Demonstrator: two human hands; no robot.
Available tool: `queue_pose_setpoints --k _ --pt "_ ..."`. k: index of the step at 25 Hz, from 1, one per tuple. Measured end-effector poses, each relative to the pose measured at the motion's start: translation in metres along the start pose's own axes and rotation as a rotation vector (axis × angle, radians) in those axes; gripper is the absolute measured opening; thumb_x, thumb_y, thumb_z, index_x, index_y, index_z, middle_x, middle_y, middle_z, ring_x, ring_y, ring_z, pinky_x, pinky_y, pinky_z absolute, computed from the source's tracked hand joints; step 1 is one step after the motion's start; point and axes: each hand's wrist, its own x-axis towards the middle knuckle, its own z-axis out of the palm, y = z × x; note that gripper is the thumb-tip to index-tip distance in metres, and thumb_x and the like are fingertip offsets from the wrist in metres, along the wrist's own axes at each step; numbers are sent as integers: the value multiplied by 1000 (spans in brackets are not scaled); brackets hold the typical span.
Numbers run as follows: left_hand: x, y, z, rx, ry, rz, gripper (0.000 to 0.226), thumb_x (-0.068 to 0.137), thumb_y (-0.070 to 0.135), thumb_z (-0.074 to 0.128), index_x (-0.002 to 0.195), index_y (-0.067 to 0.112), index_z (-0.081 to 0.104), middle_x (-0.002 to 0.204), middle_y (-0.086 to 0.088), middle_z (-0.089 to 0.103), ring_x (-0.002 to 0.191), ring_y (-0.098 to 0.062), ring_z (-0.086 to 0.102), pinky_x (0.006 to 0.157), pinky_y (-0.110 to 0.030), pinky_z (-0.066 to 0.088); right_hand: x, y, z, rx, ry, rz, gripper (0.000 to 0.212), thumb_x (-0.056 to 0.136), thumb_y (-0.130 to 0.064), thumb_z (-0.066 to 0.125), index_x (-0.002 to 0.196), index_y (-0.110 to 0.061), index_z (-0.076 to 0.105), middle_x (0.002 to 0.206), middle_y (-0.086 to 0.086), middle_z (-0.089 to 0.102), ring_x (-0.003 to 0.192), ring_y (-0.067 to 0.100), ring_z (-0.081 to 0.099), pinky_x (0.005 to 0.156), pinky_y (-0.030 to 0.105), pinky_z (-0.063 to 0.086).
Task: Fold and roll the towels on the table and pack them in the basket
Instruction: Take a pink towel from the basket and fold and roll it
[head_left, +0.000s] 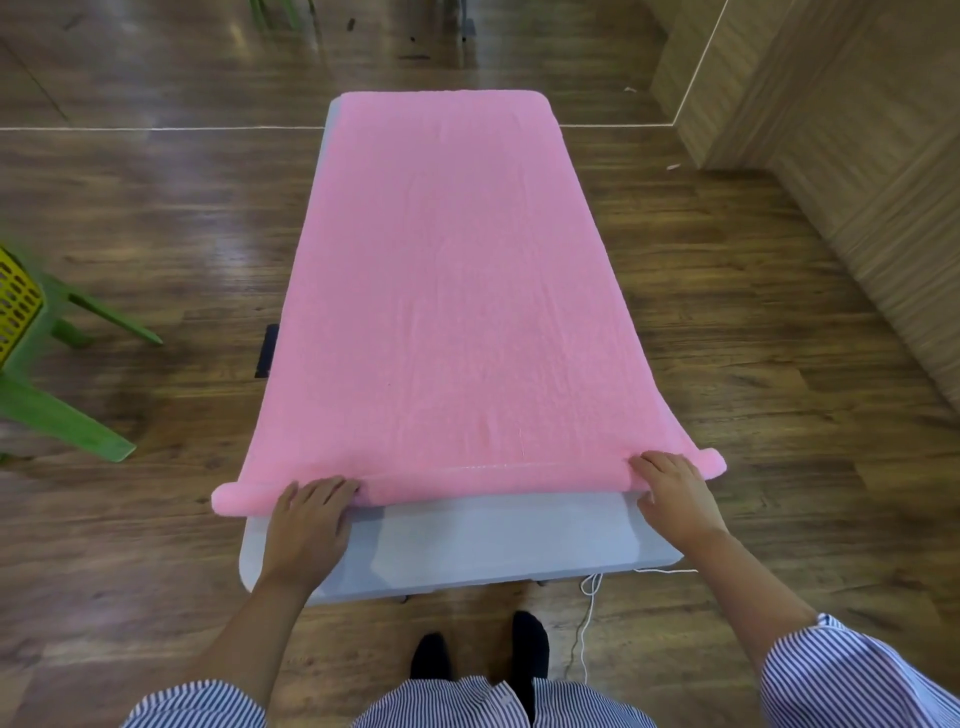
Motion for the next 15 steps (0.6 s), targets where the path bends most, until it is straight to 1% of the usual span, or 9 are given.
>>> queue_pose_setpoints --k 3,4,5,7,8,9,10,12,15 --pt "-4 -1 1 16 12 17 43 81 20 34 102 11 70 97 -5 71 85 -29 67 83 -53 46 -4 1 -2 13 2 6 38 52 4 77 87 -10 72 72 3 65 67 29 63 71 44 55" --pt "-7 -2 2 18 18 37 43 80 19 34 102 11 70 95 -5 71 82 -29 67 81 -51 46 -6 2 -3 27 18 13 27 60 -2 70 86 -12 73 67 1 64 64 28 62 69 43 56" --pt "-11 -4 4 14 18 63 43 79 19 34 103 11 69 94 -4 70 80 -28 66 78 -48 46 -9 4 -2 36 33 13 23 68 -10 59 85 -13 74 64 -1 63 61 27 61 67 42 56" --pt "-15 -9 6 -1 9 120 41 79 21 36 104 14 67 93 -1 69 78 -26 66 72 -44 45 -12 8 -1 42 39 -14 37 71 -22 41 84 -17 75 61 -3 62 59 26 59 63 38 56" --pt "-15 -11 6 -2 15 132 40 79 21 36 105 15 66 94 0 69 79 -25 66 72 -43 45 -13 9 -3 29 44 -11 36 70 -22 43 84 -17 75 63 -2 62 61 26 60 65 37 55" --pt "-14 -11 5 3 28 127 40 79 19 36 105 15 67 97 -1 68 83 -26 65 74 -44 45 -11 11 -4 13 58 -3 29 68 -18 53 87 -15 74 68 0 64 66 28 62 67 38 55" --pt "-13 -11 5 13 53 111 40 80 17 37 105 14 67 101 -3 67 88 -26 64 78 -45 44 -9 9 -7 14 68 20 27 65 -9 63 90 -11 72 76 4 65 72 30 63 69 41 54" --pt "-11 -9 4 35 96 70 40 79 9 37 105 12 67 106 -8 66 96 -28 62 84 -46 42 -2 7 -8 1 123 55 35 59 8 67 92 -5 67 87 11 65 80 34 64 69 44 53" --pt "-10 -4 6 30 77 86 41 81 8 35 105 12 67 106 -6 66 95 -28 64 86 -46 42 -1 6 -7 7 168 14 37 55 12 74 86 -6 69 85 9 68 78 32 65 70 44 53"
